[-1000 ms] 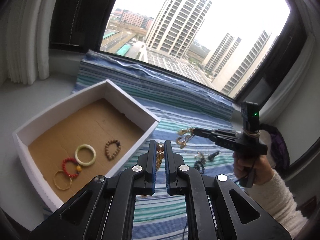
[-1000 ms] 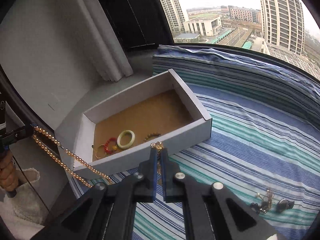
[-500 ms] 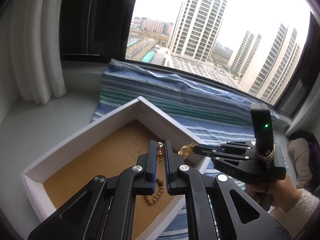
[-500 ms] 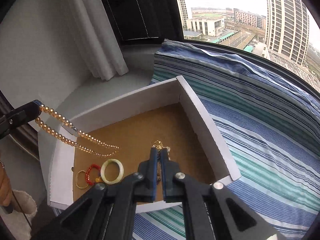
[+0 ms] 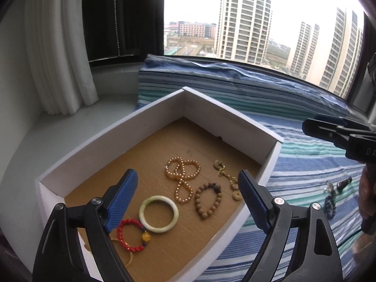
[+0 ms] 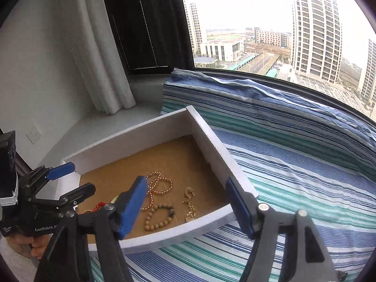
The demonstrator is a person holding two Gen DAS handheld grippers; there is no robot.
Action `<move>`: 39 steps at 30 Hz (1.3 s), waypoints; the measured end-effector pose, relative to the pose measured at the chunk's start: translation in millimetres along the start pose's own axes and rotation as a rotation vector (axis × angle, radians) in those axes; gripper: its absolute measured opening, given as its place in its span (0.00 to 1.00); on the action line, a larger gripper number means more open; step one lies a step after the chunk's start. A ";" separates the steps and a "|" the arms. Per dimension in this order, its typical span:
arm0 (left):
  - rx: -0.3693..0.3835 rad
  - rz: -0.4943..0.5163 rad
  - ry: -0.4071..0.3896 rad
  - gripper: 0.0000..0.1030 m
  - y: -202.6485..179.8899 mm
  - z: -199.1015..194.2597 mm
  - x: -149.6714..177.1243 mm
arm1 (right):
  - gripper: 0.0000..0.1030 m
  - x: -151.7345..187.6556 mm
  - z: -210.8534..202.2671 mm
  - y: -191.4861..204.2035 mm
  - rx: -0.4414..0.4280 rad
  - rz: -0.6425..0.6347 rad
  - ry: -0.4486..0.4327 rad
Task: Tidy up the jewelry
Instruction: 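Carry necklace and earrings into the white box and open both tools, then withdraw both tools back over the remaining jewelry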
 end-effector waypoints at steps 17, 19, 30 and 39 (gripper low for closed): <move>0.186 -0.015 0.223 0.93 -89.1 -28.9 168.9 | 0.71 291.4 -121.2 -3.1 0.237 0.155 0.153; 0.176 0.016 0.249 0.93 -102.0 -26.1 181.2 | 0.71 313.9 -138.4 -6.7 0.271 0.183 0.141; 0.222 0.179 0.371 0.93 -170.0 -12.7 230.2 | 0.71 402.2 -174.9 -32.7 0.344 0.383 0.180; 0.244 0.262 0.407 0.93 -213.6 9.8 231.5 | 0.71 404.5 -176.0 -33.4 0.326 0.394 0.147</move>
Point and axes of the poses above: each gripper's, at about its wrist camera, not at the fingertips, and z roughly the way its jaws point, y to its left, x to its underside, the point moved 2 cm from there along z, roughly the way its jaws point, and after that the axes turned 14 degrees about -z, right-handed, at the moved point
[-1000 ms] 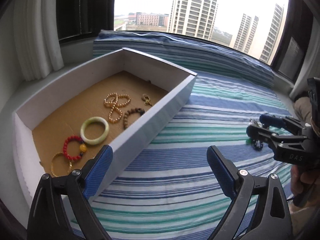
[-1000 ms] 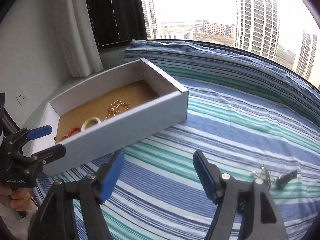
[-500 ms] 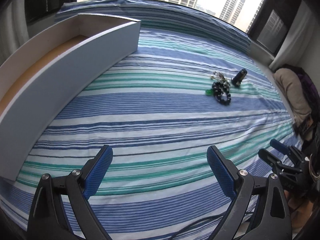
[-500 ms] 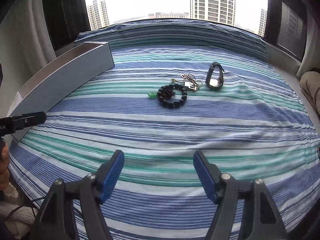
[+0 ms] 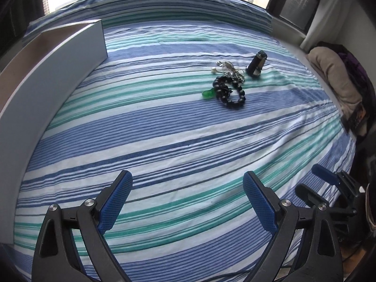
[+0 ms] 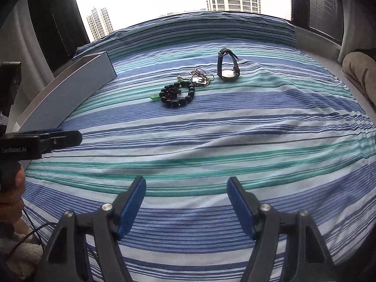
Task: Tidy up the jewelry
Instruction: 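Withdraw both tools back over the remaining jewelry, then lower the left tool onto the black bead bracelet and close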
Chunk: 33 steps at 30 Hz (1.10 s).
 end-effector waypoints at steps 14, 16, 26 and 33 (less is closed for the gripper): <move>0.021 0.050 0.006 0.93 -42.2 25.9 -39.5 | 0.71 18.3 -8.8 -24.5 0.011 0.060 0.004; 0.024 0.049 0.012 0.93 -43.7 26.5 -37.0 | 0.71 19.6 -9.1 -28.1 0.012 0.068 0.002; 0.015 0.022 0.031 0.93 -35.5 27.5 -30.3 | 0.71 21.9 -4.2 -26.7 -0.010 0.072 0.012; 0.016 0.022 0.028 0.93 -34.7 28.4 -31.7 | 0.71 22.1 -2.5 -25.9 -0.018 0.076 0.020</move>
Point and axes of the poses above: each gripper's, at about its wrist camera, not at the fingertips, and z roughly the way its jaws point, y to its left, x to its underside, the point moved 2 cm from there along z, roughly the way its jaws point, and after that the axes turned 14 degrees about -z, right-handed, at the moved point
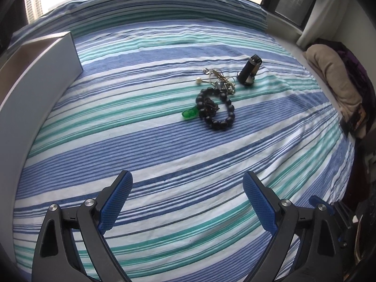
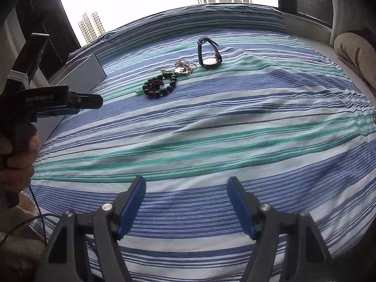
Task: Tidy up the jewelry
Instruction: 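Lower the left tool onto the black bead bracelet and close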
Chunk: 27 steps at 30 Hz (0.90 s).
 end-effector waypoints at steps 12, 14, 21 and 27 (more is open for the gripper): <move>-0.006 -0.003 0.006 0.93 0.3 5.3 -2.0 | 0.71 -0.1 -1.8 2.4 -0.004 -0.004 -0.003; -0.005 -0.002 0.007 0.93 -0.3 6.1 -2.9 | 0.71 0.3 -1.9 2.7 -0.005 -0.003 -0.003; -0.006 -0.004 0.011 0.93 -0.3 8.0 -4.3 | 0.71 1.3 -2.9 2.9 -0.008 0.000 -0.004; -0.005 -0.011 0.021 0.93 1.6 10.6 -7.5 | 0.71 1.4 -4.2 5.1 -0.009 -0.002 -0.006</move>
Point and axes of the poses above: each gripper's, at about its wrist camera, not at the fingertips, and z roughly the way its jaws point, y to its left, x to its underside, the point moved 2 cm from there along z, roughly the way its jaws point, and after that the axes turned 14 degrees about -z, right-handed, at the moved point
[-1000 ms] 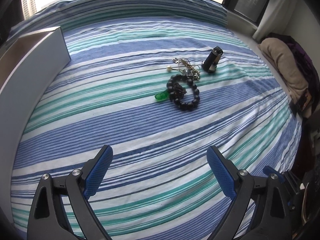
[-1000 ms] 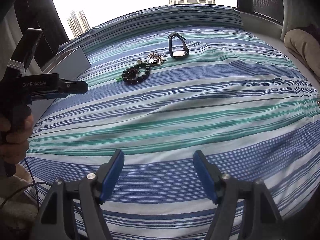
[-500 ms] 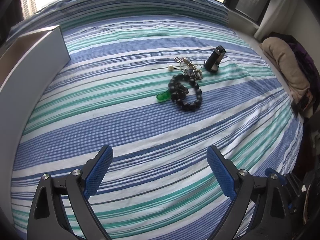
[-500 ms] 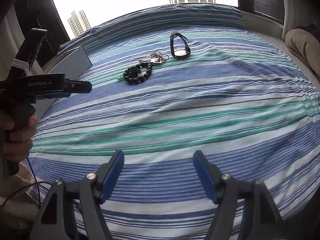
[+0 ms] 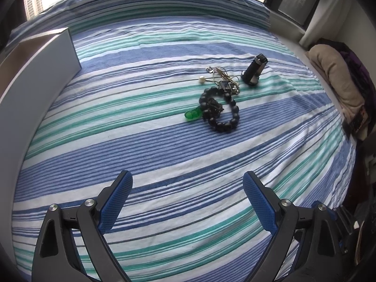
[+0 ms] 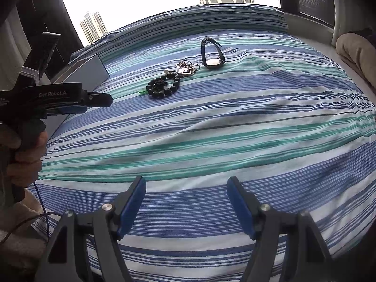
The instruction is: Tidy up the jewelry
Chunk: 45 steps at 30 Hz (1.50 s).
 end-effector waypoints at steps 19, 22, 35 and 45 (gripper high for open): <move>0.057 -0.099 0.139 0.71 0.2 75.4 -111.2 | 0.71 1.0 -5.6 -0.4 -0.001 0.014 -0.002; 0.063 -0.098 0.185 0.58 -11.4 94.0 -108.4 | 0.71 0.2 -6.1 -1.3 0.000 0.014 -0.003; 0.055 0.015 0.177 0.11 -29.9 98.1 -92.5 | 0.71 -0.3 1.8 -10.0 -0.006 0.034 0.003; 0.189 -0.005 0.113 0.10 -23.6 32.2 -77.6 | 0.71 -0.5 -2.6 -10.4 0.004 0.030 -0.007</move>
Point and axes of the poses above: each gripper's, at about its wrist camera, not at the fingertips, and z roughly the way its jaws point, y to its left, x to its underside, the point moved 2 cm from there along z, roughly the way its jaws point, and after that the axes turned 14 degrees about -z, right-handed, at the moved point
